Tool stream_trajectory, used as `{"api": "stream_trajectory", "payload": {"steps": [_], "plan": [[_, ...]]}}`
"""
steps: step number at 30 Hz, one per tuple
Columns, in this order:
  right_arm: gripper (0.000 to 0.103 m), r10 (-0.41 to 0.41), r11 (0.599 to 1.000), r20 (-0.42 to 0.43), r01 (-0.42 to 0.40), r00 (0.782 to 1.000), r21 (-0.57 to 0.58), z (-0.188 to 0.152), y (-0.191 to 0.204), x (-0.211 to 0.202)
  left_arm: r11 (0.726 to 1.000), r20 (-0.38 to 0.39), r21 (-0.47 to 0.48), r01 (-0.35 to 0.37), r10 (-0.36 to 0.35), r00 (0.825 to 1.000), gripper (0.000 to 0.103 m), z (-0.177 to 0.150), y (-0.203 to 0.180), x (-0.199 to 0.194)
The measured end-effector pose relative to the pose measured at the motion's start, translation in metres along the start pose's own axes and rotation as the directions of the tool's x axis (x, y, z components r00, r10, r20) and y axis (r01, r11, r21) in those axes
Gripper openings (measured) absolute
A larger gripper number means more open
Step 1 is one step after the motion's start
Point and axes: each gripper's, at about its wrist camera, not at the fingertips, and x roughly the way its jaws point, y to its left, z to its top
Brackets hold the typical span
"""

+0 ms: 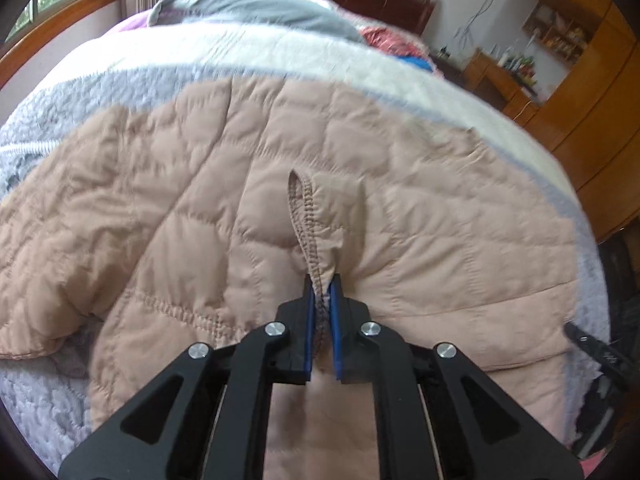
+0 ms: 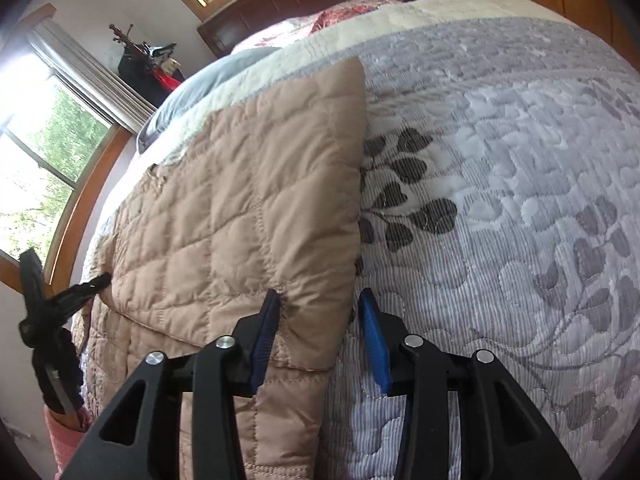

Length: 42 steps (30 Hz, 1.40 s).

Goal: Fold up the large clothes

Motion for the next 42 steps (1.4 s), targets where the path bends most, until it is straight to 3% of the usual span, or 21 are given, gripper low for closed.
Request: {"api": "stream_trajectory", "payload": {"steps": [7, 9, 11, 12, 17, 23, 27, 29, 33, 38, 42], "plan": [[0.043, -0.033, 0.998, 0.015, 0.033, 0.999, -0.050, -0.007, 0.001, -0.005, 0.999, 0.021, -0.018, 0.047, -0.047, 0.999, 0.015, -0.004, 0.014, 0.009], [0.045, -0.035, 0.999, 0.034, 0.036, 0.999, -0.037, -0.006, 0.007, -0.018, 0.999, 0.039, -0.026, 0.022, -0.021, 0.999, 0.025, -0.006, 0.018, -0.007], [0.045, -0.043, 0.997, 0.085, 0.049, 0.995, -0.065, -0.005, 0.020, -0.042, 0.999, 0.103, -0.033, -0.016, 0.019, 0.994, 0.042, -0.006, 0.018, -0.031], [0.045, -0.046, 0.996, 0.099, 0.053, 0.994, -0.069, -0.001, 0.026, -0.048, 0.999, 0.131, -0.033, -0.033, 0.037, 0.991, 0.044, -0.003, 0.016, -0.042], [0.045, -0.025, 0.994, 0.050, 0.030, 0.998, -0.103, 0.009, 0.071, -0.054, 0.999, 0.145, 0.032, 0.011, -0.016, 0.989, 0.048, 0.003, -0.023, -0.071], [0.045, -0.078, 0.990, -0.033, 0.074, 0.996, -0.121, 0.011, 0.100, -0.007, 0.994, 0.051, 0.107, -0.011, 0.005, 0.999, 0.049, -0.005, -0.063, -0.028], [0.045, -0.128, 0.986, -0.070, 0.119, 0.989, -0.118, 0.008, 0.095, 0.023, 0.992, -0.008, 0.122, -0.034, 0.035, 0.999, 0.050, -0.011, -0.057, 0.009], [0.044, -0.130, 0.986, -0.080, 0.120, 0.988, -0.119, 0.004, 0.092, 0.033, 0.990, 0.004, 0.141, -0.028, 0.027, 1.000, 0.051, -0.015, -0.054, 0.015], [0.044, -0.136, 0.983, -0.064, 0.126, 0.989, -0.136, -0.003, 0.089, 0.039, 0.980, 0.038, 0.183, -0.072, 0.066, 0.997, 0.052, -0.021, -0.059, 0.018], [0.045, -0.139, 0.982, -0.060, 0.130, 0.988, -0.140, -0.005, 0.090, 0.040, 0.982, 0.038, 0.174, -0.072, 0.067, 0.997, 0.052, -0.020, -0.061, 0.018], [0.050, -0.065, 0.989, -0.031, 0.061, 0.997, -0.135, -0.001, 0.094, 0.015, 0.984, 0.033, 0.156, -0.090, 0.086, 0.996, 0.054, -0.008, -0.057, 0.000]]}}
